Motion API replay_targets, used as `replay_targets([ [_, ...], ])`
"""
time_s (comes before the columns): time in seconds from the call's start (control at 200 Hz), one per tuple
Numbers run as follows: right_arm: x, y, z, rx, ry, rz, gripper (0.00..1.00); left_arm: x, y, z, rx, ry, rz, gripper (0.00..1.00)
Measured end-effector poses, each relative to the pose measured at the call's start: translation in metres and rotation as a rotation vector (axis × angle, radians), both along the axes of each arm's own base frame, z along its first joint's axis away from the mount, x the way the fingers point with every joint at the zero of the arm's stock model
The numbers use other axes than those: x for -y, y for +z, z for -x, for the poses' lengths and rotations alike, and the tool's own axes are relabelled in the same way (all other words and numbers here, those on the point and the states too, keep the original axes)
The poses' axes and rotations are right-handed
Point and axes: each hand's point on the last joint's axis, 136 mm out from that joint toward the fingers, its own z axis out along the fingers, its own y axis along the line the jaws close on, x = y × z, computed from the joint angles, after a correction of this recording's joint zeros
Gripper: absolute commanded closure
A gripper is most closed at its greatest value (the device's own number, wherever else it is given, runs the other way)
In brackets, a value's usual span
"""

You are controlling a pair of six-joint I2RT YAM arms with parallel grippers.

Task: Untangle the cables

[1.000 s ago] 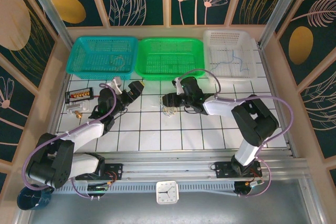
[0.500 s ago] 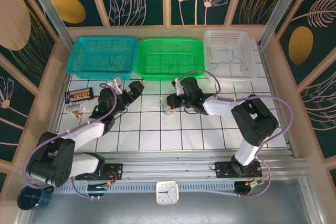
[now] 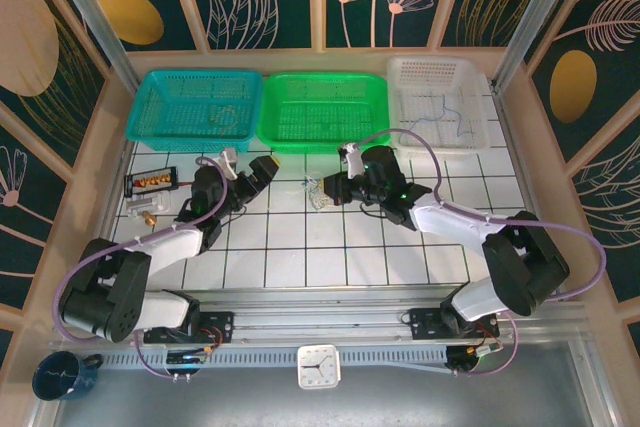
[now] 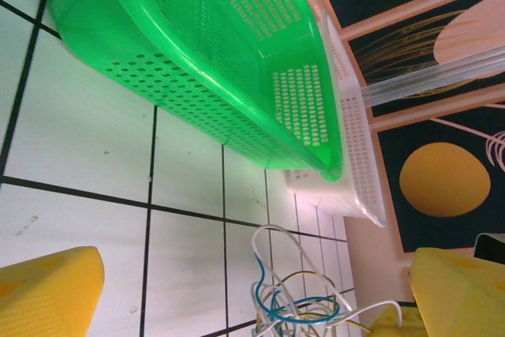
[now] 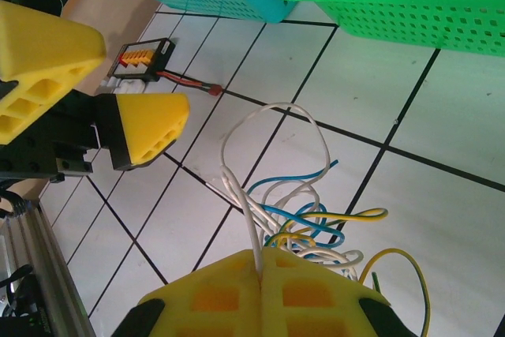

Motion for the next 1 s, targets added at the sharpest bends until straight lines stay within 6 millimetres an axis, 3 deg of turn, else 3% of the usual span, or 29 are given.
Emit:
replay_targets([
  [0.105,0.001,-0.002,0.001,-0.007,-0.003,0.000,1.00,0.006,0.001,0.001,0.000,-0.025,0.026,0.02],
  [0.41,0.011,-0.006,-0.004,-0.030,-0.042,-0.027,1.00,0.034,0.001,0.012,0.000,-0.127,0.093,0.17],
  [0.676,0.018,0.011,-0.009,-0.017,-0.068,-0.087,1.00,0.048,-0.017,0.023,-0.041,-0.170,0.112,0.25],
  [1.001,0.021,0.024,-0.009,-0.007,-0.077,-0.126,1.00,0.061,-0.021,0.026,-0.047,-0.204,0.150,0.41],
])
